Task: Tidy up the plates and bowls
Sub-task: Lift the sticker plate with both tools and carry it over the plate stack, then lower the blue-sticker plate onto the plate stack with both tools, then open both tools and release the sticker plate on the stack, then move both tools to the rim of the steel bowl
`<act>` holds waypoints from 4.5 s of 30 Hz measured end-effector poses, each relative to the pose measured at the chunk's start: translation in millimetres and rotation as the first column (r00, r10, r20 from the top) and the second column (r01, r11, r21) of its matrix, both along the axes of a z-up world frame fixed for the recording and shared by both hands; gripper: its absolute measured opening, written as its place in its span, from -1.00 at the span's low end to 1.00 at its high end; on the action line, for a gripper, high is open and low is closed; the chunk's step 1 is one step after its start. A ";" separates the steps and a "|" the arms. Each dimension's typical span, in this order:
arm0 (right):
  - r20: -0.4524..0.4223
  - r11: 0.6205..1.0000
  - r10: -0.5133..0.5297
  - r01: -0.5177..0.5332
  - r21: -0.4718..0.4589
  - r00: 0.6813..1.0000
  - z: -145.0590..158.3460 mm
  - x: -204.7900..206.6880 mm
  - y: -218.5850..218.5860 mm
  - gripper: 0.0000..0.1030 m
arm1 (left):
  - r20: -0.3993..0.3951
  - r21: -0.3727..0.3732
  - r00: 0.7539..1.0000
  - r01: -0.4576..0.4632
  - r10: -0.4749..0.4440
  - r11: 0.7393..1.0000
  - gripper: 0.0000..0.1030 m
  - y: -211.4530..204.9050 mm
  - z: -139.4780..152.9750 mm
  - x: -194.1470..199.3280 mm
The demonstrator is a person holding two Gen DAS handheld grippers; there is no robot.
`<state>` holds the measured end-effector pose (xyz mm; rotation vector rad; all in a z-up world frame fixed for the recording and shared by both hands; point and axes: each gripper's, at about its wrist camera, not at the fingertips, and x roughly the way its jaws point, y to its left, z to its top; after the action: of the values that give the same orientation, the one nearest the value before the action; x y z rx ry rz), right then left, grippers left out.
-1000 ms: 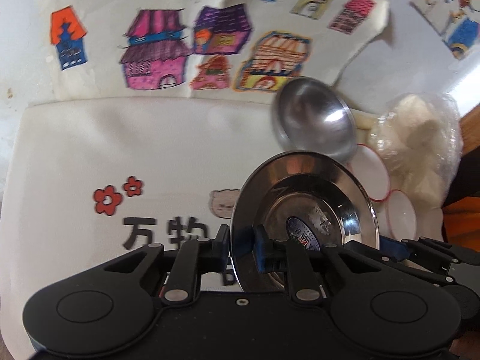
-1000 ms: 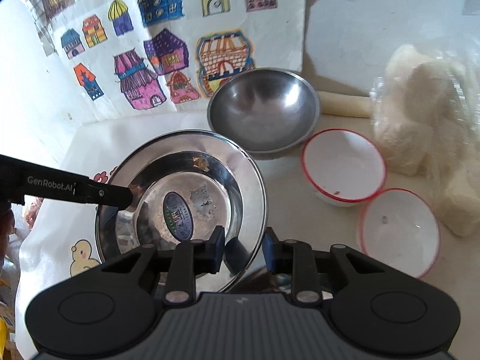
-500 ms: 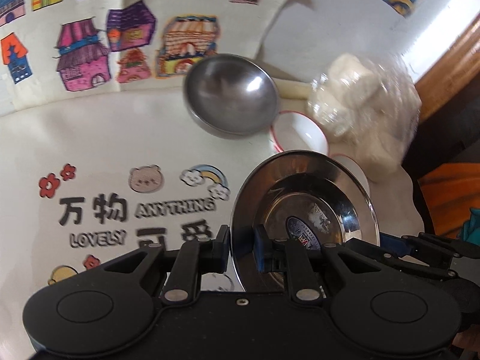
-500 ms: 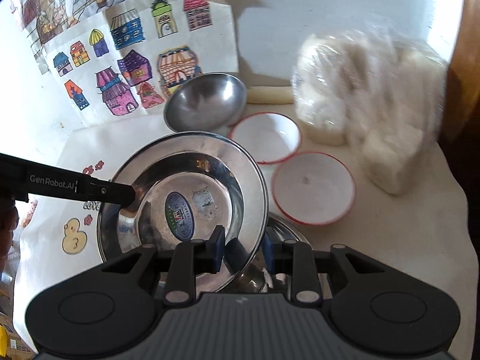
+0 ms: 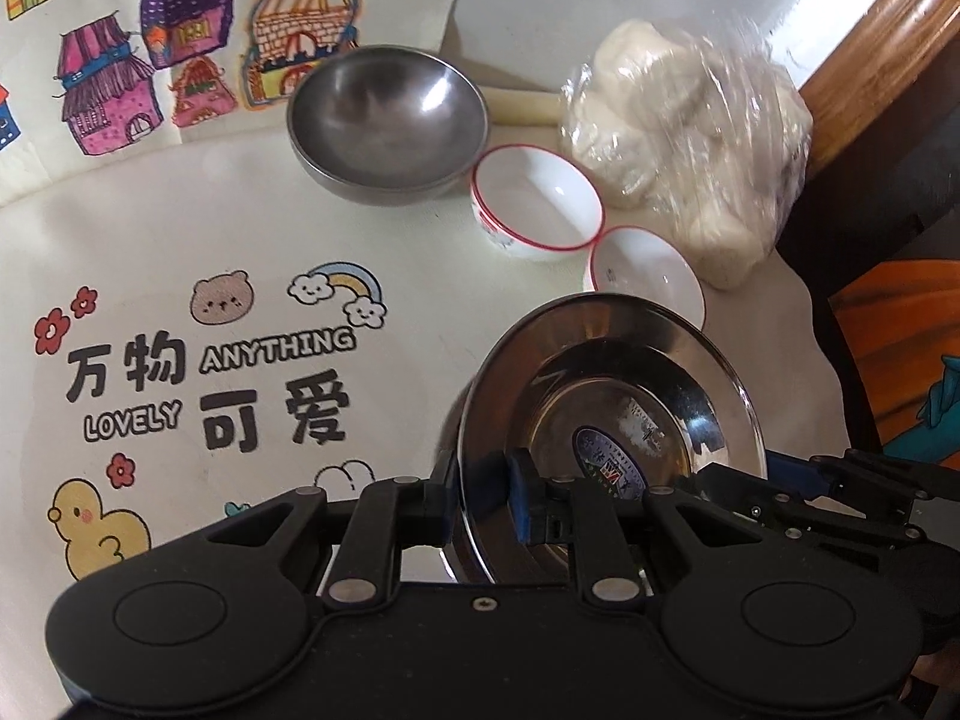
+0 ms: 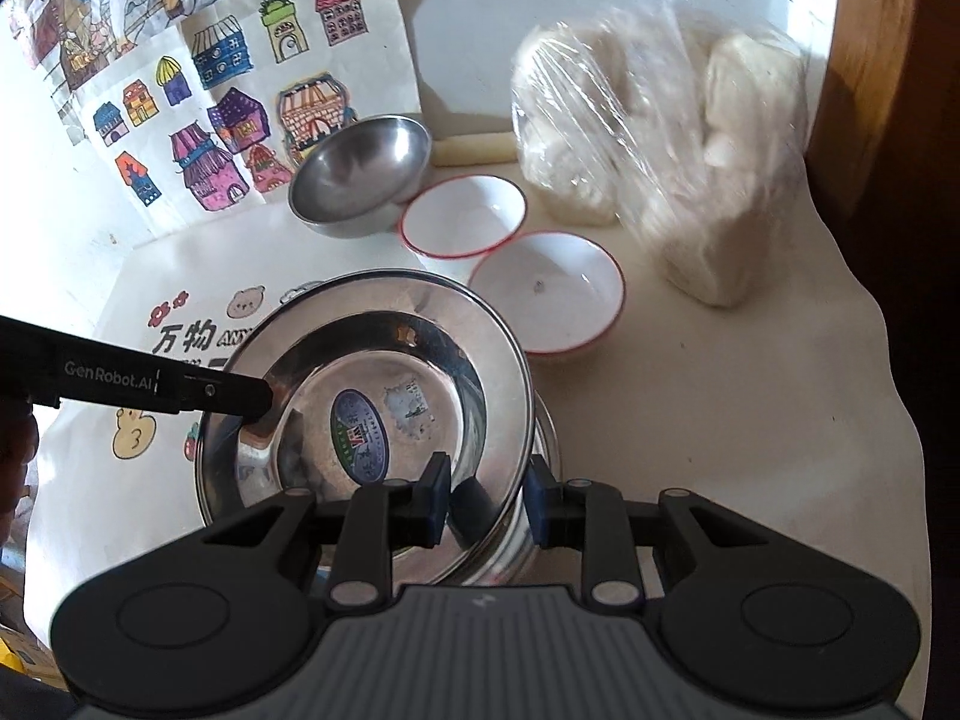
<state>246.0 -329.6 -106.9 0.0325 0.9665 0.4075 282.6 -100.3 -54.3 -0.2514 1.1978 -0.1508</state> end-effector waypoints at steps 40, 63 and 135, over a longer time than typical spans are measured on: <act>-0.033 0.999 0.042 -0.043 -0.033 0.999 -17.6 1.2 5.7 -0.43 | -0.062 0.073 0.997 -0.031 0.036 0.997 -0.57 -14.3 -10.5 -1.4; -0.044 0.997 0.047 -0.049 -0.052 0.998 -20.6 6.4 12.1 -0.43 | -0.088 0.076 0.995 -0.048 0.055 0.996 -0.56 -13.2 -16.0 2.4; 0.189 0.997 -0.022 0.035 -0.068 0.982 14.0 119.6 104.9 0.99 | 0.099 -0.082 0.941 -0.316 0.324 0.945 0.99 130.7 -33.3 122.9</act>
<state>365.6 -224.7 -92.9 -0.0555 0.7920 0.3430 405.6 30.4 -87.6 -0.4856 1.0271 0.0808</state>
